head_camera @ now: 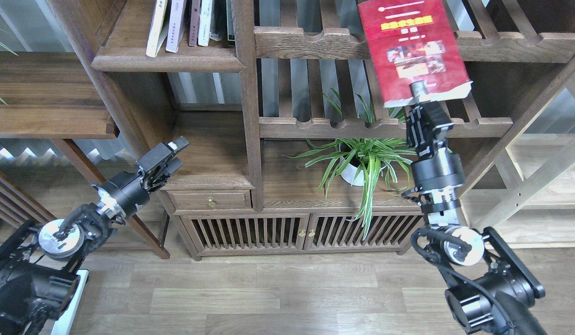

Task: Organize books on shelf
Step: 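Grasp the red book with the right gripper and pull it out, then lower the red book with the right gripper toward the left gripper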

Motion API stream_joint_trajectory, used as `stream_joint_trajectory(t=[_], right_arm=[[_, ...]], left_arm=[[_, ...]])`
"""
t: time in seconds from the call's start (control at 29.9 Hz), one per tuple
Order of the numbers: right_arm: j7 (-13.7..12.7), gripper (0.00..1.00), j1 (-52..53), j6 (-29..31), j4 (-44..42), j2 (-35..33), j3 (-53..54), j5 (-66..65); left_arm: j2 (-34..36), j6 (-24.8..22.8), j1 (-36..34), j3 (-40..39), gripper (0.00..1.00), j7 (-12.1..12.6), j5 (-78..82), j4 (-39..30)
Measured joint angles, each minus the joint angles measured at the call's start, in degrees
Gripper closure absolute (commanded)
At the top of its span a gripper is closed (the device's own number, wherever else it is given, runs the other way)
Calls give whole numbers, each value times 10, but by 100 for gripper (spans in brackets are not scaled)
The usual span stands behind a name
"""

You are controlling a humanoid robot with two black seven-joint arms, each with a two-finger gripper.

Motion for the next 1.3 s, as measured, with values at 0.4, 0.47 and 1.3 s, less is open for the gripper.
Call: stream_joint_trajectory(t=[0.4, 0.47, 1.3], right_arm=[[0, 96, -49, -1, 4, -1, -45, -3], [0, 96, -64, 0, 4, 0, -46, -4], [-1, 96, -155, -1, 1, -1, -77, -12]], left_arm=[[-21, 0, -16, 30, 1, 0, -14, -3], [-24, 0, -16, 40, 1, 0, -14, -3], [-98, 0, -5, 108, 2, 0, -46, -7]])
